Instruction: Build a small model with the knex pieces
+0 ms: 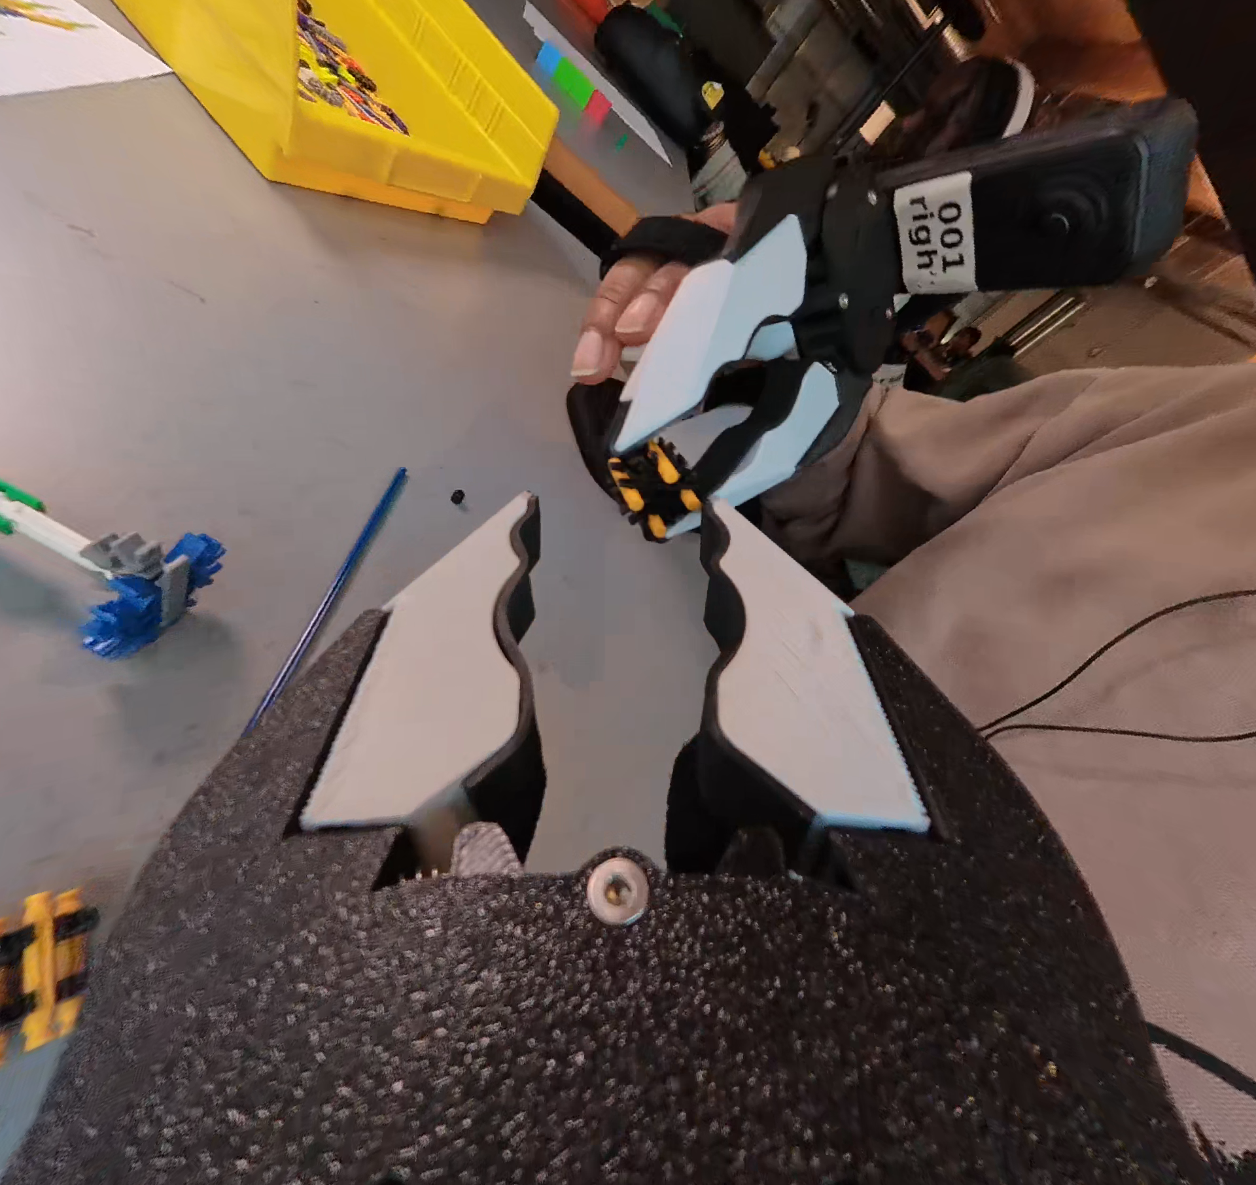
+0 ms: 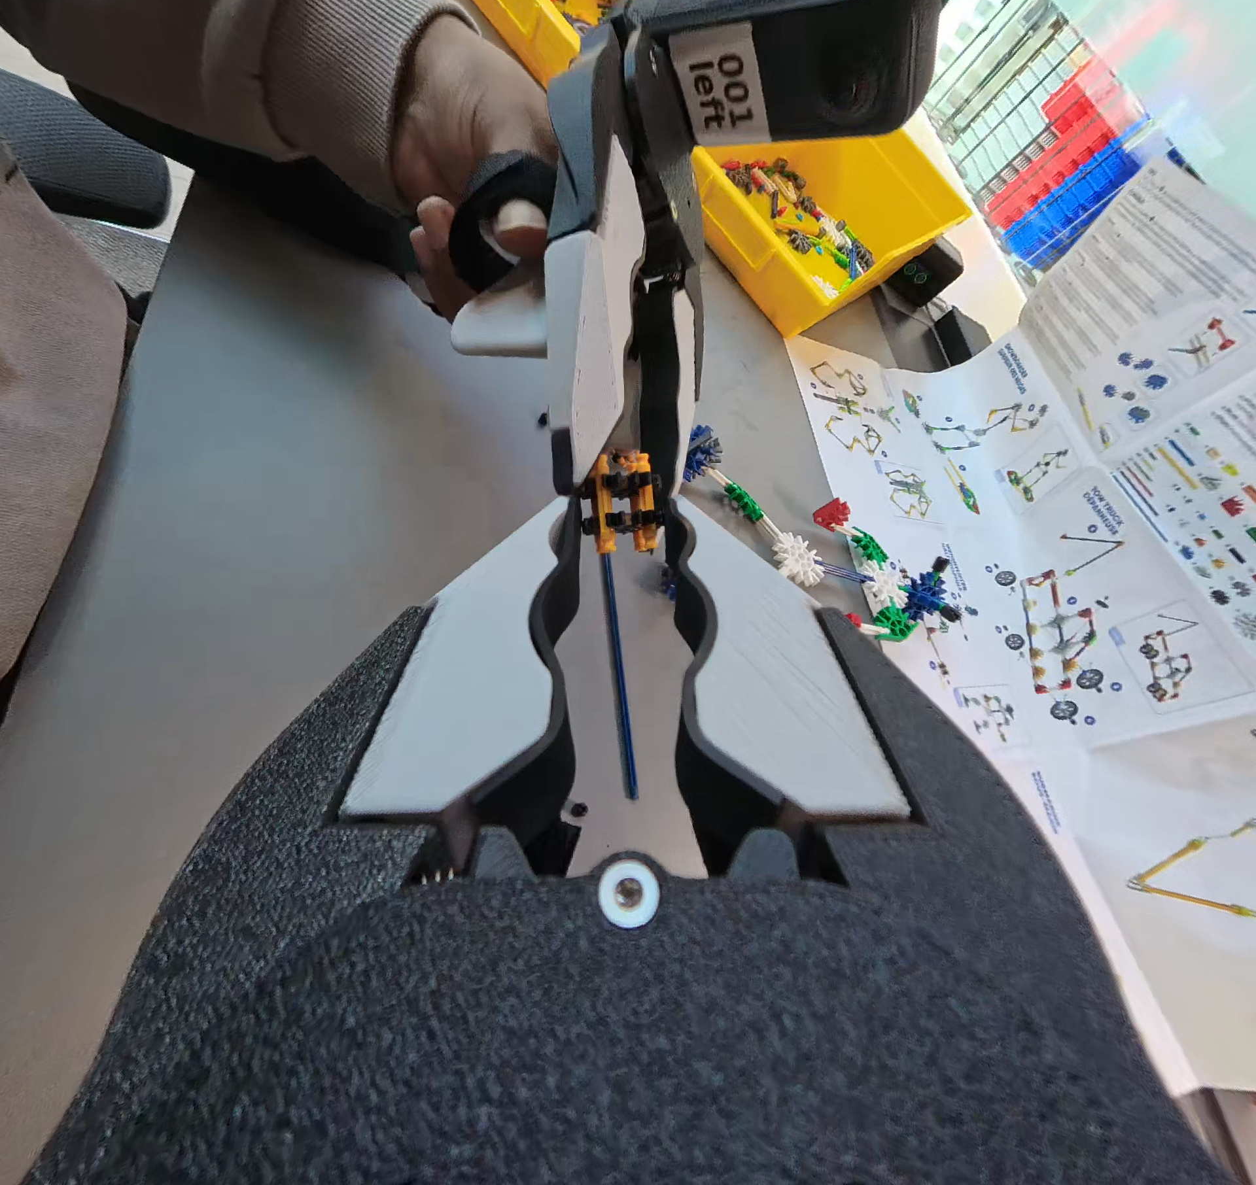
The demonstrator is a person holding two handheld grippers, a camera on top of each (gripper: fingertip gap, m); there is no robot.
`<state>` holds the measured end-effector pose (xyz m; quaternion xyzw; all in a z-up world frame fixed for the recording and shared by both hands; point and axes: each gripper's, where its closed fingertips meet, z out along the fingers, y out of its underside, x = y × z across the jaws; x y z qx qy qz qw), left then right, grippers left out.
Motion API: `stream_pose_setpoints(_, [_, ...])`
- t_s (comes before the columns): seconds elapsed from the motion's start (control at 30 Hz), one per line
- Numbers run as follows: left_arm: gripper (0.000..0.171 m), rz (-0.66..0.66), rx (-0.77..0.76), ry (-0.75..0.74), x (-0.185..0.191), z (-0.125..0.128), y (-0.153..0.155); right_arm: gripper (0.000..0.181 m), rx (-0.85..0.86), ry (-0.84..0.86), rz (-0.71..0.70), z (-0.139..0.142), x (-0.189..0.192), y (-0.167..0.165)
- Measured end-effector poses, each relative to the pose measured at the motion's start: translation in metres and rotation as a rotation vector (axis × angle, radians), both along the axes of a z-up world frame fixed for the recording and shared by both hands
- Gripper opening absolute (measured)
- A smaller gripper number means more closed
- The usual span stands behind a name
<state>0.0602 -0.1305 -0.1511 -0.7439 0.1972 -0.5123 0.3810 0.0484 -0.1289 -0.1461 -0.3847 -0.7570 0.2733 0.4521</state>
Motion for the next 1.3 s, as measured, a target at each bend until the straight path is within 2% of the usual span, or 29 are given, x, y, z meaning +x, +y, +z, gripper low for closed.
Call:
stream_pose_setpoints(0.03, [0.044, -0.012, -0.013, -0.036, 0.001, 0.0, 0.001, 0.023, 0.039, -0.008, -0.018, 0.0, 0.0, 0.002])
stream_pose_setpoints(0.1, [0.026, -0.008, -0.019, -0.112, 0.0, 0.004, 0.001, 0.023, 0.114, -0.019, -0.058, -0.001, 0.002, 0.008])
stream_pose_setpoints(0.2, [0.015, -0.023, -0.043, -0.19, -0.002, 0.006, -0.004, 0.023, 0.157, -0.013, -0.074, -0.001, 0.003, 0.005])
stream_pose_setpoints(0.3, [0.015, -0.042, -0.035, -0.214, -0.004, 0.005, -0.008, 0.023, 0.17, 0.016, -0.076, -0.001, 0.001, 0.0])
stream_pose_setpoints(0.43, [0.014, -0.052, -0.049, -0.279, -0.008, 0.01, -0.009, 0.024, 0.066, 0.073, -0.074, 0.005, 0.001, -0.001])
stream_pose_setpoints(0.63, [0.013, -0.03, -0.047, -0.232, -0.007, 0.001, -0.006, 0.03, 0.061, 0.029, -0.077, -0.004, 0.004, 0.001])
stream_pose_setpoints(0.8, [0.015, 0.009, -0.036, -0.172, -0.008, -0.007, -0.001, 0.022, 0.078, 0.019, -0.088, -0.015, 0.0, 0.009])
stream_pose_setpoints(0.9, [0.024, 0.118, 0.059, -0.009, -0.032, -0.01, 0.015, 0.022, 0.075, 0.006, -0.127, -0.015, 0.009, 0.037])
stream_pose_setpoints(1.0, [0.027, 0.194, 0.196, 0.331, -0.054, -0.028, 0.029, 0.023, -0.009, -0.063, -0.185, -0.02, 0.03, 0.082])
stream_pose_setpoints(1.13, [0.026, 0.07, 0.213, 0.68, -0.049, -0.065, 0.033, 0.023, -0.128, -0.295, -0.224, -0.063, 0.058, 0.121])
stream_pose_setpoints(1.3, [0.02, -0.046, 0.233, 0.91, -0.035, -0.095, 0.043, 0.022, -0.26, -0.313, -0.148, -0.086, 0.058, 0.106])
